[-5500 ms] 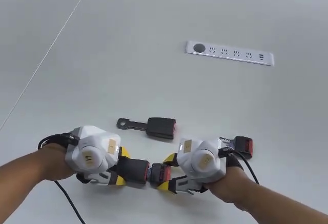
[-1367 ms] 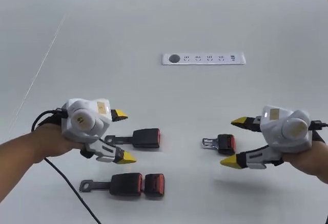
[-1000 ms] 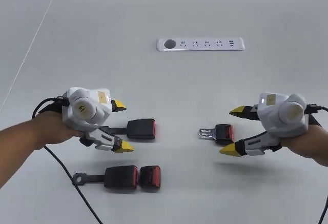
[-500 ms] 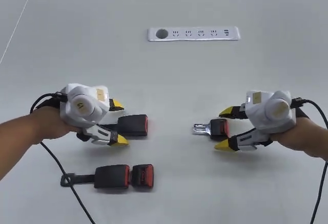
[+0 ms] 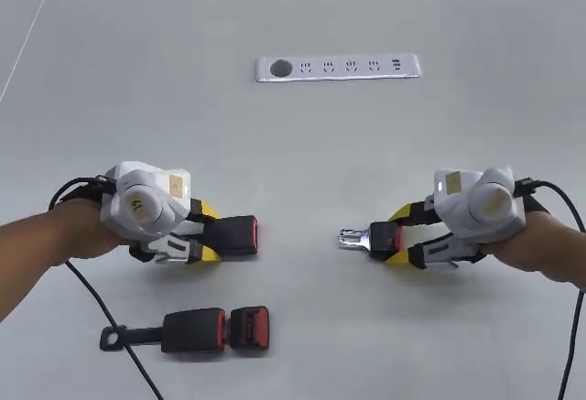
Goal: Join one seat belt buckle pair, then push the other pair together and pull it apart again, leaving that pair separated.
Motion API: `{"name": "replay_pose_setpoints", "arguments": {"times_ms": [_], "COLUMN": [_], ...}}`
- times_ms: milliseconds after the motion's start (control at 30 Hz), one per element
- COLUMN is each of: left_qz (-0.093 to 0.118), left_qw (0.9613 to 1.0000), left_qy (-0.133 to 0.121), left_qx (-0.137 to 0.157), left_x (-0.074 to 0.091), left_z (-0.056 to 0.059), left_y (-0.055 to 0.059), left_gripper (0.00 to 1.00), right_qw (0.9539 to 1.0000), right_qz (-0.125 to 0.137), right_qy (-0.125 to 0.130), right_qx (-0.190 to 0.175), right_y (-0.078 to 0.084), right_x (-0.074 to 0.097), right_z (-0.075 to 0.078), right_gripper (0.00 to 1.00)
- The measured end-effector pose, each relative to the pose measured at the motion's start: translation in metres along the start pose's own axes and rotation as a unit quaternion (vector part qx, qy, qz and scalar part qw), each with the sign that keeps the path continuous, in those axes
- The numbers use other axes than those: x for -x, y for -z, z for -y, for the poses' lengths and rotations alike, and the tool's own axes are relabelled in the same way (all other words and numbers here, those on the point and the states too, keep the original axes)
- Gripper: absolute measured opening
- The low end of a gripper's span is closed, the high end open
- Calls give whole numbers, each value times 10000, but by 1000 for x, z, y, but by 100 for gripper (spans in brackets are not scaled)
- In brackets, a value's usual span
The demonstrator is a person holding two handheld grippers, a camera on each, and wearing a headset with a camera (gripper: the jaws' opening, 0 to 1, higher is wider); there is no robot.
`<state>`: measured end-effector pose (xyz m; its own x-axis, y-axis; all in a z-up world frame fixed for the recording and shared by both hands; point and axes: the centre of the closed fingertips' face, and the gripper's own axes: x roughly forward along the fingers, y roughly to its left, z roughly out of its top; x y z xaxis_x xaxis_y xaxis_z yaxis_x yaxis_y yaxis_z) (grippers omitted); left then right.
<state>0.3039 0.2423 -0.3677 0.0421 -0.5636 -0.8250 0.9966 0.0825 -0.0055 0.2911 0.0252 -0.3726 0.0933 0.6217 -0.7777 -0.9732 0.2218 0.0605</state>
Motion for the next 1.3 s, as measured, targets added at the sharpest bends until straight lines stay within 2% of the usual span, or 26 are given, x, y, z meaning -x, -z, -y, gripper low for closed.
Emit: {"name": "replay_pose_setpoints", "arguments": {"times_ms": [533,1033,1300], "left_qz": [-4,-56,-89], "left_qw": [9999,9999,9995], "left_qy": [98,131,210], "left_qx": [-53,-97,-215], "left_x": [-2,-1,0], "left_z": [-4,-8,-9], "left_y": [-4,-4,-3], "left_gripper": [33,33,33], "right_qw": [9998,9990,9982], "right_qz": [190,413,540], "right_qy": [20,-71,-109], "right_qx": [22,176,225], "right_y": [-5,-33,-50], "right_x": [-3,-25,-38], "right_z": [4,-1,-3], "right_gripper": [35,35,35]}}
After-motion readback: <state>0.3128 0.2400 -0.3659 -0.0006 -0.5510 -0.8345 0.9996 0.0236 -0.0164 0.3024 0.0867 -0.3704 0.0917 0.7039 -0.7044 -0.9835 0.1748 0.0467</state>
